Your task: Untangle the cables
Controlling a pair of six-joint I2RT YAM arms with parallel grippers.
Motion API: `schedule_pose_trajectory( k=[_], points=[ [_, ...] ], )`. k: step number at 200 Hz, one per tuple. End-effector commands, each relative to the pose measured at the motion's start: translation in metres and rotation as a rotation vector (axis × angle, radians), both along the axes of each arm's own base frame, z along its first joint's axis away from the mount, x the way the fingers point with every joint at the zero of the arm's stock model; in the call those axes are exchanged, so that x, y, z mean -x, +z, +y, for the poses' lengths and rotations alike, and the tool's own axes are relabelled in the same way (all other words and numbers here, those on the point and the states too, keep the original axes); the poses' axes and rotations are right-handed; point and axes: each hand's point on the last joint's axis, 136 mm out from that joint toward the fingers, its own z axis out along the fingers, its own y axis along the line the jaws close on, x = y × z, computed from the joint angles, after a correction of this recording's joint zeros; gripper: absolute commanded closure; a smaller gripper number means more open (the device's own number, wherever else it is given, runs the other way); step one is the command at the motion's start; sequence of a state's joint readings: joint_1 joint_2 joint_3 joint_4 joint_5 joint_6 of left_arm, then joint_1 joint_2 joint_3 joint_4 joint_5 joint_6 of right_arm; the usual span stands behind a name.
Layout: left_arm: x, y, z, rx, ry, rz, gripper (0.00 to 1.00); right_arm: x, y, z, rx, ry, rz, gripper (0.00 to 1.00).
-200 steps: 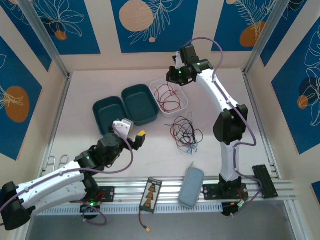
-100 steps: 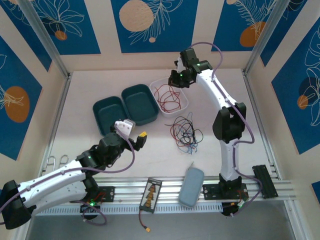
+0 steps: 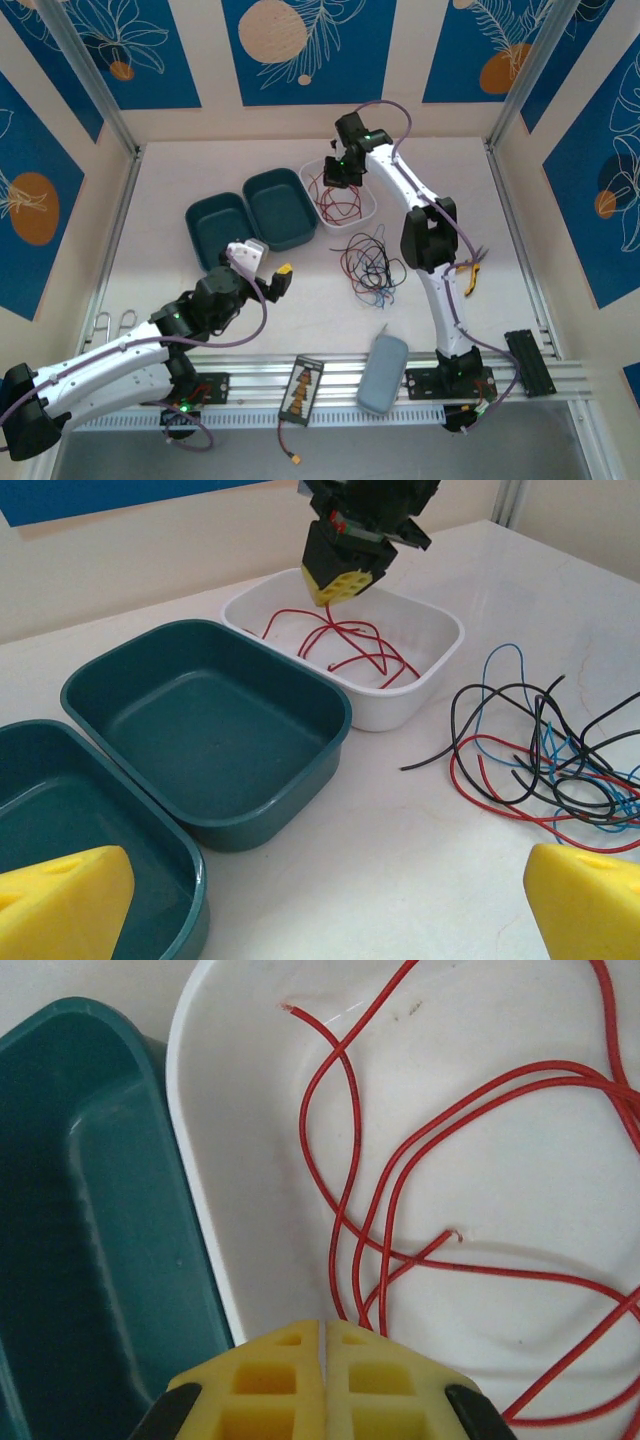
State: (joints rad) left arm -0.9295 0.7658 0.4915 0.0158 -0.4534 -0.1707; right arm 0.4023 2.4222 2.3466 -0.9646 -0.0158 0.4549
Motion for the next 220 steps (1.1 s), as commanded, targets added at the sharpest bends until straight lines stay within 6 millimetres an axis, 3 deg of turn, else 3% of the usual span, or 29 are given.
schedule_pose_trajectory(
  k=[1, 71, 107, 126, 170, 220],
  points=[
    [0.000, -0.003, 0.004, 0.010, 0.010, 0.011, 0.00, 0.002, -0.015, -0.001, 0.032, -0.008, 0.042, 1.00],
    [0.001, -0.006, 0.002, 0.008, 0.003, 0.018, 0.00, 0.005, -0.053, -0.003, 0.101, 0.007, 0.083, 1.00],
    [0.001, -0.008, 0.001, 0.006, 0.000, 0.025, 0.00, 0.006, -0.062, -0.003, 0.112, 0.012, 0.100, 1.00],
    [0.001, -0.008, 0.002, 0.007, 0.001, 0.024, 0.00, 0.007, -0.056, -0.003, 0.109, 0.015, 0.098, 1.00],
    [0.001, -0.008, 0.003, 0.006, 0.006, 0.024, 0.00, 0.007, -0.025, -0.001, 0.118, 0.030, 0.038, 0.75],
    [0.001, -0.008, 0.003, 0.008, 0.007, 0.022, 0.00, 0.009, 0.009, -0.006, 0.132, 0.028, -0.030, 0.61]
  ],
)
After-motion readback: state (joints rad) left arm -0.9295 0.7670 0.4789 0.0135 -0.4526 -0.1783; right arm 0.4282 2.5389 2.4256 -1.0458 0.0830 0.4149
